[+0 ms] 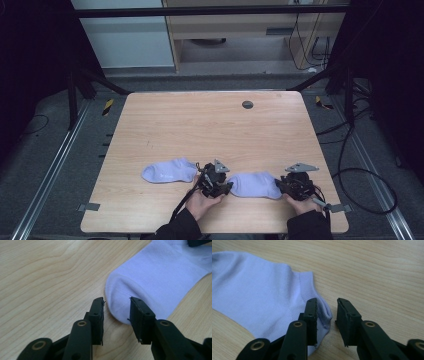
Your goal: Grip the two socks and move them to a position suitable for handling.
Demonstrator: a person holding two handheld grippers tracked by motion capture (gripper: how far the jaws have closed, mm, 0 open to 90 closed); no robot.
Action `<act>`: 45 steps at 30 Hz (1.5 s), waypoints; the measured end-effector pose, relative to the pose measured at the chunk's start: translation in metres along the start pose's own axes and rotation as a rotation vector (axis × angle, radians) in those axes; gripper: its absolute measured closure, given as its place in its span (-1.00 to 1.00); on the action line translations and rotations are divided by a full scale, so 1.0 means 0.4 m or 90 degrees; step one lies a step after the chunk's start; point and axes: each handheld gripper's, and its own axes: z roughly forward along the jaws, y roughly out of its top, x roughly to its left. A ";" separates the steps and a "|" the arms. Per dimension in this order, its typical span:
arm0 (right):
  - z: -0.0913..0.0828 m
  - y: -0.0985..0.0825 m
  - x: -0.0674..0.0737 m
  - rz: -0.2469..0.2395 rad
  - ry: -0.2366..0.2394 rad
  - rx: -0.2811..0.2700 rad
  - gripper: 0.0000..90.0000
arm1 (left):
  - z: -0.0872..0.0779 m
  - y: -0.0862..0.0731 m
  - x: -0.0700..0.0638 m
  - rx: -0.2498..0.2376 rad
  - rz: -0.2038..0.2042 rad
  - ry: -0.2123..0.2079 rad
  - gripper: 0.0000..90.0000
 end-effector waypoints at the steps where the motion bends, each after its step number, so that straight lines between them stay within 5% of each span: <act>1: 0.002 0.000 0.000 0.001 0.001 0.005 0.60 | 0.001 0.000 -0.001 0.002 0.003 -0.001 0.46; 11: -0.002 0.004 0.002 0.001 0.021 0.011 0.91 | 0.002 0.001 -0.005 -0.002 0.002 -0.001 0.95; 20: -0.060 0.028 0.021 0.002 0.040 -0.042 0.92 | -0.068 0.004 0.025 -0.036 -0.007 -0.024 0.97; 31: -0.087 0.071 0.109 -0.021 0.091 -0.077 0.92 | -0.168 -0.036 0.064 -0.039 0.003 -0.008 0.97; 45: -0.021 0.094 0.232 -0.057 0.154 -0.041 0.91 | -0.243 -0.142 0.126 -0.013 -0.007 0.029 0.97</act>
